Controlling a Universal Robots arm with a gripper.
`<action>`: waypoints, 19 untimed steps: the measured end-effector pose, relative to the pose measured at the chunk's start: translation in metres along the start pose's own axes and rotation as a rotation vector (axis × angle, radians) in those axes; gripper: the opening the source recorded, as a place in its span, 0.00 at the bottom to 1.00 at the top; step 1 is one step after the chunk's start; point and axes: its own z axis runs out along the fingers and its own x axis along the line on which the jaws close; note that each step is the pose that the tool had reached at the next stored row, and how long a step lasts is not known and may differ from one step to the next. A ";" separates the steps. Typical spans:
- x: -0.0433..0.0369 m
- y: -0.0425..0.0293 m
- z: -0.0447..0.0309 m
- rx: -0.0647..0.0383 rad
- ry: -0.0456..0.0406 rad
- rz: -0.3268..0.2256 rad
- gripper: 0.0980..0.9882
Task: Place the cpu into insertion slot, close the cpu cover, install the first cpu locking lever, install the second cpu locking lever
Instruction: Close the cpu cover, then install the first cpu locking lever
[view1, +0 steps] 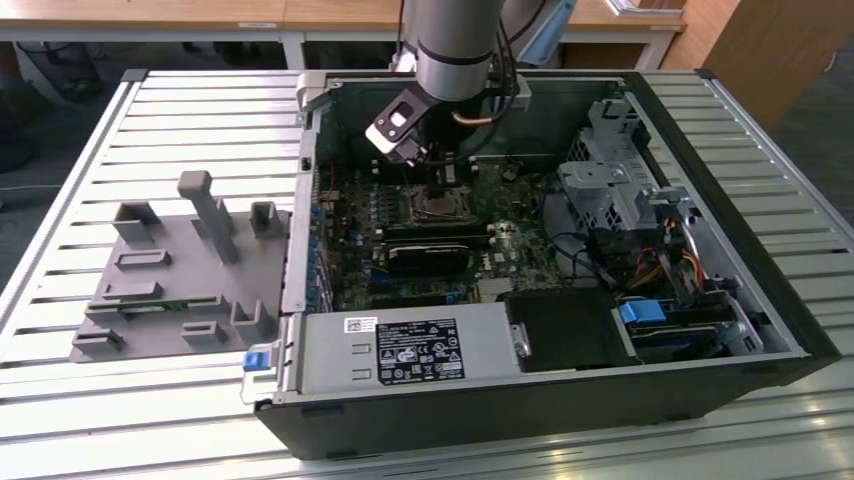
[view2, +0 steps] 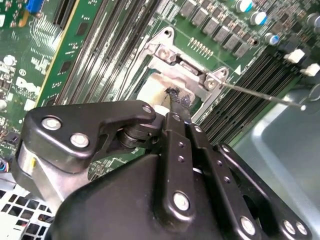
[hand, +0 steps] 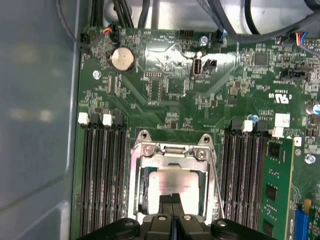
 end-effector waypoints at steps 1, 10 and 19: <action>-0.0001 0.0012 0.0000 0.000 0.0001 0.000 0.01; -0.0003 0.0071 0.0000 0.000 0.0001 0.000 0.01; -0.0002 0.0076 -0.0004 0.000 0.0001 0.000 0.01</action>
